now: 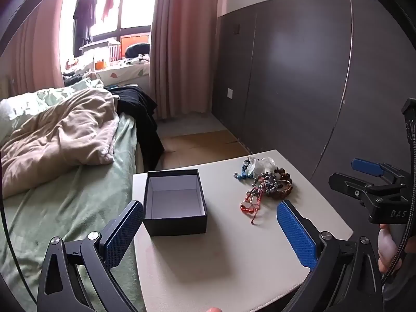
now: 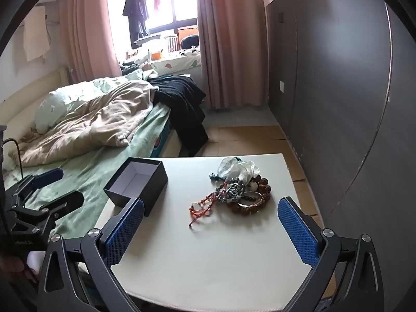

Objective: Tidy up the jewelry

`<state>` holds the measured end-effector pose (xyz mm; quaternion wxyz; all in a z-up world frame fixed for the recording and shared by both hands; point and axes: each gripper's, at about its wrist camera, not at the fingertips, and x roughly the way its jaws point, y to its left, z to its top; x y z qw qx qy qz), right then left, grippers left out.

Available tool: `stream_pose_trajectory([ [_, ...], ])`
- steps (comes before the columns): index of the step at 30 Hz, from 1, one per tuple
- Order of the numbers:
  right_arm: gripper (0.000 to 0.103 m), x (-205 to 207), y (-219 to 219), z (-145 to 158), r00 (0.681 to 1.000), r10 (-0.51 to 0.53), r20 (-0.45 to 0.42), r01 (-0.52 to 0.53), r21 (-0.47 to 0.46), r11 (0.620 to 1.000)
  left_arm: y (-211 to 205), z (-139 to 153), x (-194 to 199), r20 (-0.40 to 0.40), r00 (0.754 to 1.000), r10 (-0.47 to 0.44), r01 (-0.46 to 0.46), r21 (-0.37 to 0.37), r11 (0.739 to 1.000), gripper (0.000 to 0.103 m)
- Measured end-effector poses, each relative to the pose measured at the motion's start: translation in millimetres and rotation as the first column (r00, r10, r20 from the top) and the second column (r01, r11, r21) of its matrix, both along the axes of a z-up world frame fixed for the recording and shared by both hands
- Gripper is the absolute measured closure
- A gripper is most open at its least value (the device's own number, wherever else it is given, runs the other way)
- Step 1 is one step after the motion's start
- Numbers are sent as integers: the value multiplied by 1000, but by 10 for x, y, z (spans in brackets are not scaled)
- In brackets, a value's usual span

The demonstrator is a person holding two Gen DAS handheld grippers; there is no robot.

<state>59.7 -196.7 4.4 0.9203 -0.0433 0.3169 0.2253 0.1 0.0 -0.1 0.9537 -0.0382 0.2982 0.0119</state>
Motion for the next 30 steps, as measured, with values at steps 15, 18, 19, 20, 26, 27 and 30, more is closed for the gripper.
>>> stream_pose_trajectory([
  [15, 0, -31, 32, 29, 1000, -5, 6, 5, -35, 999, 92, 4, 32, 8, 1000, 1, -1, -40, 999, 1],
  [18, 0, -34, 43, 21, 1000, -4, 6, 5, -40, 999, 58, 5, -19, 8, 1000, -1, 1, -38, 999, 1],
  [19, 0, -34, 41, 24, 1000, -6, 6, 6, -40, 999, 60, 9, -25, 9, 1000, -1, 2, -40, 999, 1],
  [20, 0, -34, 39, 29, 1000, -11, 9, 12, -40, 999, 55, 13, -21, 9, 1000, -1, 1, -39, 999, 1],
  [26, 0, -42, 6, 34, 1000, -19, 9, 19, -27, 999, 43, 14, -9, 7, 1000, 2, -2, -41, 999, 1],
  [27, 0, -41, 7, 34, 1000, -20, 9, 20, -28, 999, 50, 15, -12, 7, 1000, 2, -2, -42, 999, 1],
  [30, 0, -39, 5, 31, 1000, -20, 8, 20, -29, 999, 54, 20, -22, 9, 1000, -1, 1, -45, 999, 1],
])
